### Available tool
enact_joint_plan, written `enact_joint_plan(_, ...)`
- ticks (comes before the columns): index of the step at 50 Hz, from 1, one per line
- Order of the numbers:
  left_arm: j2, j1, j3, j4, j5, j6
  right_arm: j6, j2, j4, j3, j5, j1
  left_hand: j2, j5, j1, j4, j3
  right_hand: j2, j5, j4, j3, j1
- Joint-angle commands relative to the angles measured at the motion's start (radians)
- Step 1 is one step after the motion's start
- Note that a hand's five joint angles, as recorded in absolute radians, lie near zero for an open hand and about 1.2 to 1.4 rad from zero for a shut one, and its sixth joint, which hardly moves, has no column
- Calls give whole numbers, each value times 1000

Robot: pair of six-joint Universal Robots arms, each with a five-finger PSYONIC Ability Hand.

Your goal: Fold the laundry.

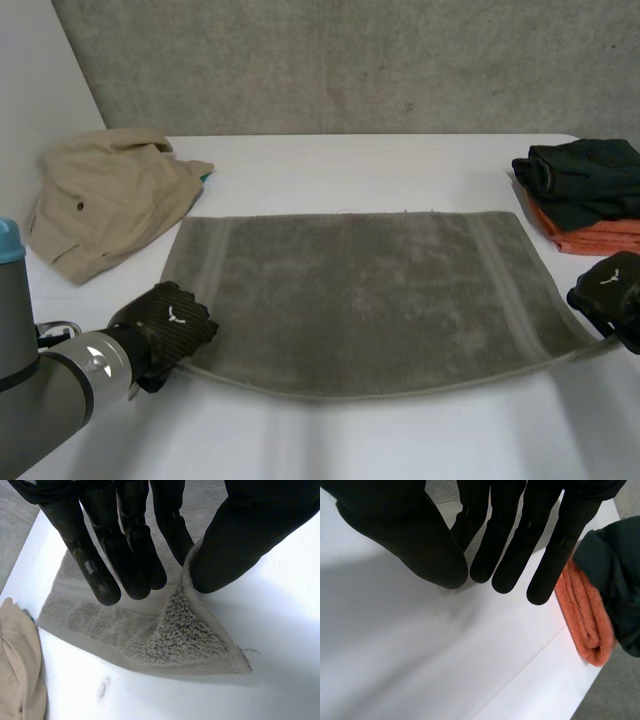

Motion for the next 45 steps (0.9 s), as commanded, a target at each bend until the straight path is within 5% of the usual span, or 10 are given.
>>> enact_joint_plan(1,-58,-8,88,75,-6,-21,91,-12,-113,-14,-57,-8,204,218,263,197,208,221,198,199,209,291)
enact_joint_plan(12,-349,-23,416,420,-11,-56,295,298,-403,-288,-48,60,204,218,263,197,208,221,198,199,209,291)
enact_joint_plan(21,-754,-28,852,440,-49,-50,312,589,-612,-580,70,140,204,218,263,197,208,221,198,199,209,291)
enact_joint_plan(33,-1006,-28,1200,444,-91,-50,310,876,-707,-879,74,179,204,218,263,197,208,221,198,199,209,291)
enact_joint_plan(34,-1009,-31,1202,446,-89,-52,310,890,-712,-896,81,179,204,218,263,197,208,196,173,174,184,266)
enact_joint_plan(35,-1011,-32,1204,451,-89,-55,312,902,-713,-916,87,180,181,195,240,174,185,-281,-304,-303,-293,-211)
enact_joint_plan(36,-1011,-34,1201,457,-88,-58,313,915,-712,-931,90,182,-310,-296,-252,-317,-307,-850,-872,-872,-862,-779)
enact_joint_plan(37,-1011,-43,1190,481,-86,-62,313,927,-713,-946,95,188,-1018,-1004,-959,-1025,-1014,-1001,-1023,-1023,-1013,-931)
enact_joint_plan(39,-1008,-57,1167,515,-85,-61,324,924,-709,-947,101,192,-814,-800,-756,-821,-811,-1001,-1023,-1023,-1013,-931)
enact_joint_plan(45,-888,-95,1012,656,-92,-66,410,757,-644,-800,101,185,-1018,-1004,-959,-1025,-1014,-1001,-1023,-1023,-1013,-931)
